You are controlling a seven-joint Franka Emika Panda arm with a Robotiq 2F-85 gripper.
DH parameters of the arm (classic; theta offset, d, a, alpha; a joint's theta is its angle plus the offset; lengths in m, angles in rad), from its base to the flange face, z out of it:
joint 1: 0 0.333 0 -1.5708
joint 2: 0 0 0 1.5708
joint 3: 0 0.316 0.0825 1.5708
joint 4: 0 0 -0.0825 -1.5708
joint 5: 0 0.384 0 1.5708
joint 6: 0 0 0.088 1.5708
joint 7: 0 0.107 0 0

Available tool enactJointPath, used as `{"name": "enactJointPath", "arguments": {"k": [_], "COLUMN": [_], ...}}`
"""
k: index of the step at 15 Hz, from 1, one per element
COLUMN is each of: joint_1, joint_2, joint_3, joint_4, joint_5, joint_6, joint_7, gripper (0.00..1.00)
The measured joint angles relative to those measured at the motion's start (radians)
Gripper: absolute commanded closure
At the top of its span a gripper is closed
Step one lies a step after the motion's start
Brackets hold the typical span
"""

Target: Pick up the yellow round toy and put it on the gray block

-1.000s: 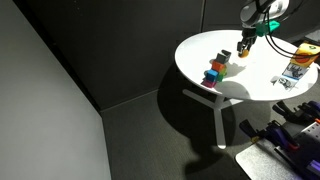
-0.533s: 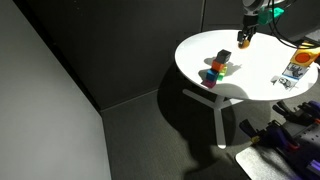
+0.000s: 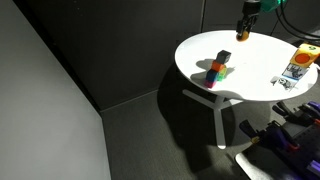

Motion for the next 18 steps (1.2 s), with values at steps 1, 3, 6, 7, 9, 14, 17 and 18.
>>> {"name": "enactJointPath", "arguments": {"k": [1, 3, 6, 7, 9, 14, 17, 18], "joint_1": [0.004, 0.014, 0.027, 0.031, 0.038, 0.051, 0.053, 0.053], "joint_2": [-0.020, -0.057, -0.103, -0.116, -0.137, -0.173, -0.175, -0.173], "joint_3": [0.006, 0.016, 0.028, 0.032, 0.038, 0.045, 0.046, 0.046], "joint_4": [-0.016, -0.047, -0.090, -0.103, -0.127, -0.172, -0.179, -0.179], "joint_5": [0.000, 0.000, 0.000, 0.000, 0.000, 0.000, 0.000, 0.000], "joint_6": [0.000, 0.000, 0.000, 0.000, 0.000, 0.000, 0.000, 0.000], "joint_7": [0.000, -0.001, -0.003, -0.005, -0.007, -0.013, -0.014, -0.014], "gripper": [0.58, 0.58, 0.58, 0.58, 0.58, 0.58, 0.33, 0.33]}}
